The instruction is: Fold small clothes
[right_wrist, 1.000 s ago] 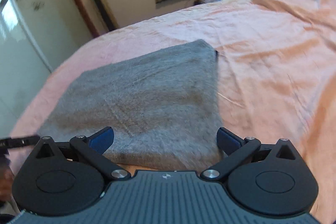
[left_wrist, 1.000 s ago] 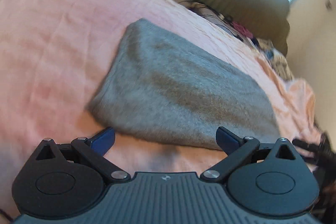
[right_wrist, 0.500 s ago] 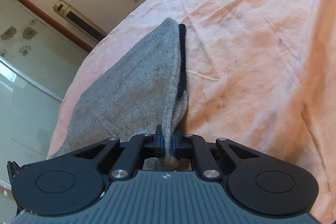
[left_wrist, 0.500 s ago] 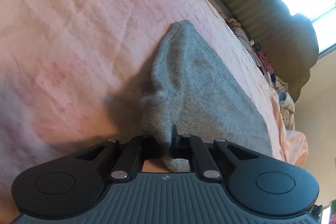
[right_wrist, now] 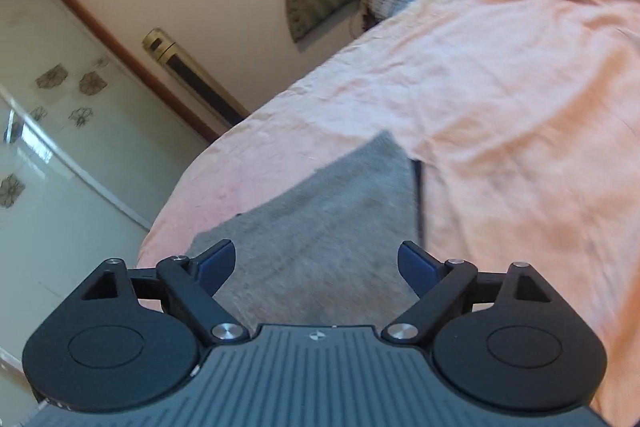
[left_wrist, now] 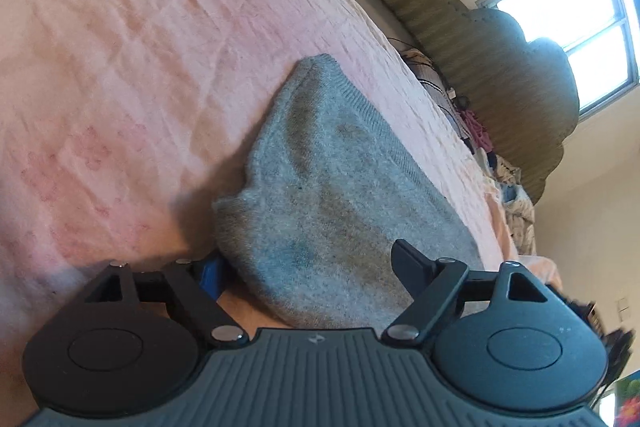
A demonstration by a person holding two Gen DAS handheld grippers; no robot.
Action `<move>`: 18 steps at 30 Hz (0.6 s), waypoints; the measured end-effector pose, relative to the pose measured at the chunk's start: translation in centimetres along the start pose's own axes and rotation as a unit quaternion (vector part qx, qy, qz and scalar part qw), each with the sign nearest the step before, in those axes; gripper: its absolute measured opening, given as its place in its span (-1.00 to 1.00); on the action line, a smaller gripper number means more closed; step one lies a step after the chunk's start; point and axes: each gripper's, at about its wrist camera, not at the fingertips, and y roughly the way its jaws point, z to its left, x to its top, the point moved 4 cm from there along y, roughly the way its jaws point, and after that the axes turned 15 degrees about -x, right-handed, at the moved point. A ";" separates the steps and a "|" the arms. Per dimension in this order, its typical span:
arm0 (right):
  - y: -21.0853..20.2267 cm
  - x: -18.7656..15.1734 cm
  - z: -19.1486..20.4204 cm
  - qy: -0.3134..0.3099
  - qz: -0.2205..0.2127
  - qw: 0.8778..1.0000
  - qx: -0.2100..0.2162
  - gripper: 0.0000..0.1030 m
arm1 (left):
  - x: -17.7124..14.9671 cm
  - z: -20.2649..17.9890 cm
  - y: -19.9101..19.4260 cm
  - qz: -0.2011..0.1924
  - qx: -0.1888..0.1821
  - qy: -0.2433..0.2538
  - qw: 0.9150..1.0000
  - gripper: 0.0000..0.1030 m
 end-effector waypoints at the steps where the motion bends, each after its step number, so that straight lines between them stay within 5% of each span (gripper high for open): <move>1: 1.7 0.4 2.0 -0.034 0.003 0.999 -0.002 0.74 | -0.2 -0.6 0.4 -0.003 0.018 0.021 1.000 0.64; 4: 7.7 0.6 7.3 -0.153 0.022 0.987 -0.052 0.74 | -0.9 -2.3 1.8 -0.001 0.072 0.093 0.993 0.64; 8: 15.0 -1.2 9.7 -0.276 0.053 0.947 -0.156 0.70 | -2.0 -3.5 3.3 0.013 0.126 0.168 0.978 0.64; 9: 15.7 -1.2 9.0 -0.266 0.041 0.950 -0.157 1.00 | -2.4 -3.7 3.5 0.015 0.136 0.187 0.973 0.64; 11: 15.8 -0.9 7.4 -0.248 0.019 0.958 -0.141 1.00 | -3.1 -3.9 3.7 0.019 0.149 0.220 0.964 0.65; 15: 15.1 -0.1 8.9 -0.240 0.063 0.956 -0.158 0.89 | -4.0 -4.0 3.8 0.017 0.154 0.256 0.954 0.77; 18: 14.2 0.3 12.9 -0.247 0.046 0.963 -0.097 0.88 | -4.2 -4.1 4.1 0.018 0.151 0.263 0.953 0.91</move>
